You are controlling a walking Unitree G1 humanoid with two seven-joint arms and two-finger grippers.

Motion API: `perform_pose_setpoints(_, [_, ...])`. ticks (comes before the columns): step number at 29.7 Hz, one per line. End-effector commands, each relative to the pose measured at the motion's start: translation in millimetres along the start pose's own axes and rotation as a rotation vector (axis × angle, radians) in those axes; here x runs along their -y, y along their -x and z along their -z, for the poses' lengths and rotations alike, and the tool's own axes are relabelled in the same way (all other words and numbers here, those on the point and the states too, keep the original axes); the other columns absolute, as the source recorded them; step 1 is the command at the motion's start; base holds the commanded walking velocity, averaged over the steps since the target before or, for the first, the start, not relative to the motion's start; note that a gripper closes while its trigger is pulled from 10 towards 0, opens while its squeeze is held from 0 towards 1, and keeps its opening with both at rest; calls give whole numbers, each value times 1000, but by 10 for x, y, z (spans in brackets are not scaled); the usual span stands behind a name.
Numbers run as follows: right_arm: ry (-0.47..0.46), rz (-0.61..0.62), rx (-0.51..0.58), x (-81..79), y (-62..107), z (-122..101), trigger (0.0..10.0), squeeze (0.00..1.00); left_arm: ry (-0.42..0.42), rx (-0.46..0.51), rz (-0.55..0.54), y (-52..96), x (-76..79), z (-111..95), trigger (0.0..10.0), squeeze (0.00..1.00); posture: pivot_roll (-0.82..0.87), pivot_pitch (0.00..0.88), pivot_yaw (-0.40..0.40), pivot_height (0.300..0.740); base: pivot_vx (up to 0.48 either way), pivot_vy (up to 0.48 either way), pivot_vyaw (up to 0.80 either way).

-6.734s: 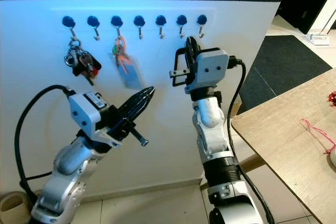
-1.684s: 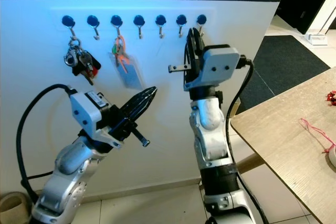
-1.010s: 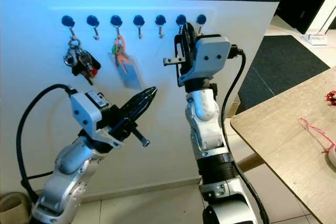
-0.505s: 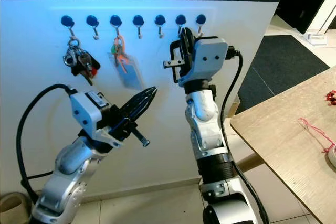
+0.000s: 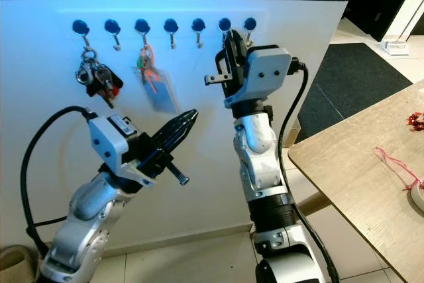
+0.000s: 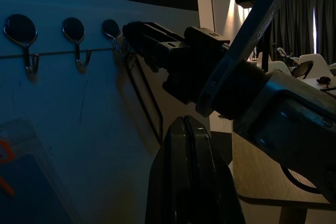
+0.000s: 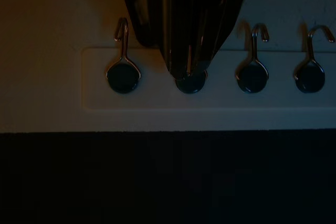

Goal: Hang keys on a hook

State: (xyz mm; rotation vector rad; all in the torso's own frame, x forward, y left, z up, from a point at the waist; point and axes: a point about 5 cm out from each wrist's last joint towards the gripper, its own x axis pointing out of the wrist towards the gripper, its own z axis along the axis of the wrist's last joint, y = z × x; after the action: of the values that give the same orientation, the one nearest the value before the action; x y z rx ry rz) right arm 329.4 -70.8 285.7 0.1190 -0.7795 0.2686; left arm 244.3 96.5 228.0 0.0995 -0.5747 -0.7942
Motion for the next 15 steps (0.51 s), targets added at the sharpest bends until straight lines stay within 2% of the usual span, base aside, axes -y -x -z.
perform_pose_setpoints(1, [-15,-38,27,-76,8,-47,10000,0,-18,17,11,-11,10,-58,10000,0,63,87,-66,740,0,0,0])
perform_pose_setpoints(15, [-23,-32,12,-102,77,-35,10000,0,-17,18,11,-16,8,-59,10000,0,62,86,-64,740,0,0,0])
